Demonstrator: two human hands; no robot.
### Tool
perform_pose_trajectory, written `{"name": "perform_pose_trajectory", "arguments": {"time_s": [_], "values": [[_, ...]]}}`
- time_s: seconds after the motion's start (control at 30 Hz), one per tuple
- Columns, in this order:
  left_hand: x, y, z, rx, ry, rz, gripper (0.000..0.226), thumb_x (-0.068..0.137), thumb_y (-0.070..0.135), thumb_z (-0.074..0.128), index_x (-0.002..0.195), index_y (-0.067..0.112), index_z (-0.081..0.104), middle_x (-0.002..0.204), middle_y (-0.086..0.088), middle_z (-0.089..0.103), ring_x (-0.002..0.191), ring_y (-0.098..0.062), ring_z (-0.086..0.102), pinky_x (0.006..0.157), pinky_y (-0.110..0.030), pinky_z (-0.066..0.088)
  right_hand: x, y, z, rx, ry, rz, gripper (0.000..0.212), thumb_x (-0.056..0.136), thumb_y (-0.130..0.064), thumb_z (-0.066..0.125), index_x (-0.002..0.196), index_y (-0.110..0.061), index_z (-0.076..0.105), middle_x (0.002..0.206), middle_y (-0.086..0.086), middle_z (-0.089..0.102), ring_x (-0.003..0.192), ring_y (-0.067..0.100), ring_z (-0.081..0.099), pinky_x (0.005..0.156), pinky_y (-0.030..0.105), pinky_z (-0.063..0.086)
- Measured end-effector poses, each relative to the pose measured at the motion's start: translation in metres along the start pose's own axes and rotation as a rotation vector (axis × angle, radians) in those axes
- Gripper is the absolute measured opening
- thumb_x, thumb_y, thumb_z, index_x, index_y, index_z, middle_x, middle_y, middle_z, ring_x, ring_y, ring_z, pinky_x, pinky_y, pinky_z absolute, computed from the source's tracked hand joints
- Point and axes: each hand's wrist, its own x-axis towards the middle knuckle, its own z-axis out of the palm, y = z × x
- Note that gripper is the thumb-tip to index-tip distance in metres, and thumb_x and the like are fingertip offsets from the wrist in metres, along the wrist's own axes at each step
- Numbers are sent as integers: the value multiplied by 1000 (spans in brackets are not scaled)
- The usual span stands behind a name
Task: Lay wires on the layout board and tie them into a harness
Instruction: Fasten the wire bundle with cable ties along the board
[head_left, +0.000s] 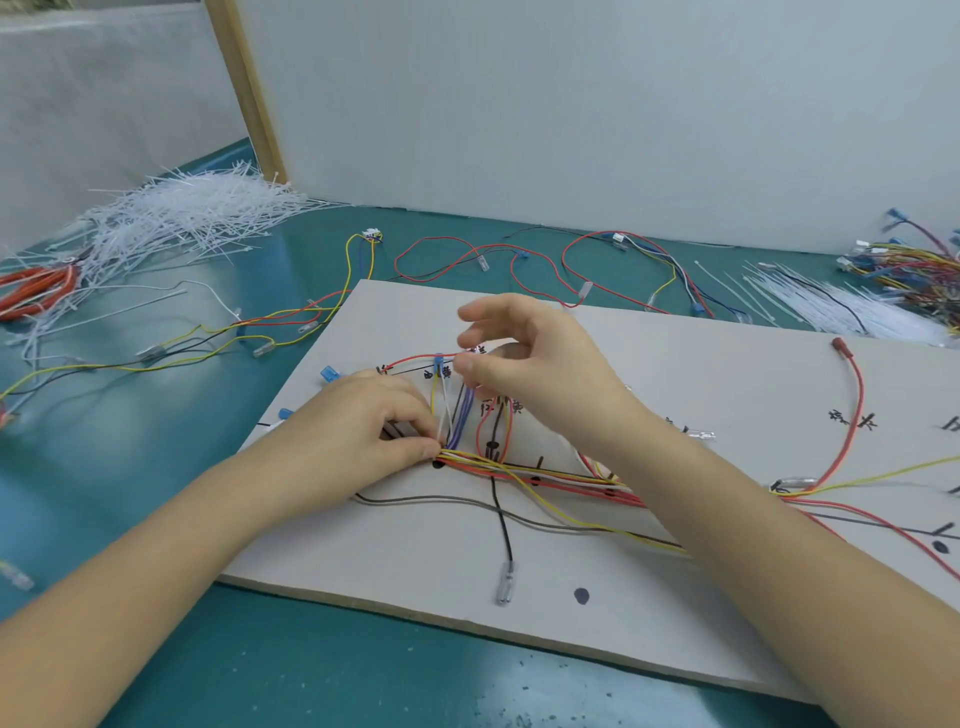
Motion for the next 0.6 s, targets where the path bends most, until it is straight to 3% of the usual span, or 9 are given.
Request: {"name": "perform_pose_trajectory", "arguments": {"time_s": [0.1,0.2,0.33,0.5,0.6], "values": [[-1,-2,1,15,9,12,4,82,20,68,81,19,72,85,14,62,89,-6,50,84,-14,34,0,2,-3,-289,-111,-25,5,81,-23,71,81,-22,66,72,-11,62,58,-1,50,61,13,42],[2,-3,1,21,-23,-14,4,82,21,68,80,19,71,84,16,60,91,-7,49,87,-19,36,-5,7,7,-520,-247,-104,14,86,-21,65,77,-12,68,63,-7,57,57,2,46,60,19,37],[6,-3,0,-67,-80,-36,25,80,15,70,63,30,58,77,10,60,83,-11,55,82,-33,43,-9,7,13,-493,-198,-192,13,86,-11,62,77,-3,66,70,3,60,63,11,48,64,30,38],[8,-7,7,-5,-43,-2,22,78,20,68,66,3,63,74,-5,63,79,-23,56,79,-39,43,-15,5,20,-417,-176,-219,14,84,-3,62,73,6,60,70,13,57,70,22,48,67,36,38],[3,-7,12,23,1,2,23,76,31,61,64,11,60,71,0,61,79,-19,52,83,-35,40,-14,-2,15,-452,-260,-214,16,85,-5,63,75,7,62,73,19,60,71,26,50,68,36,39]]}}
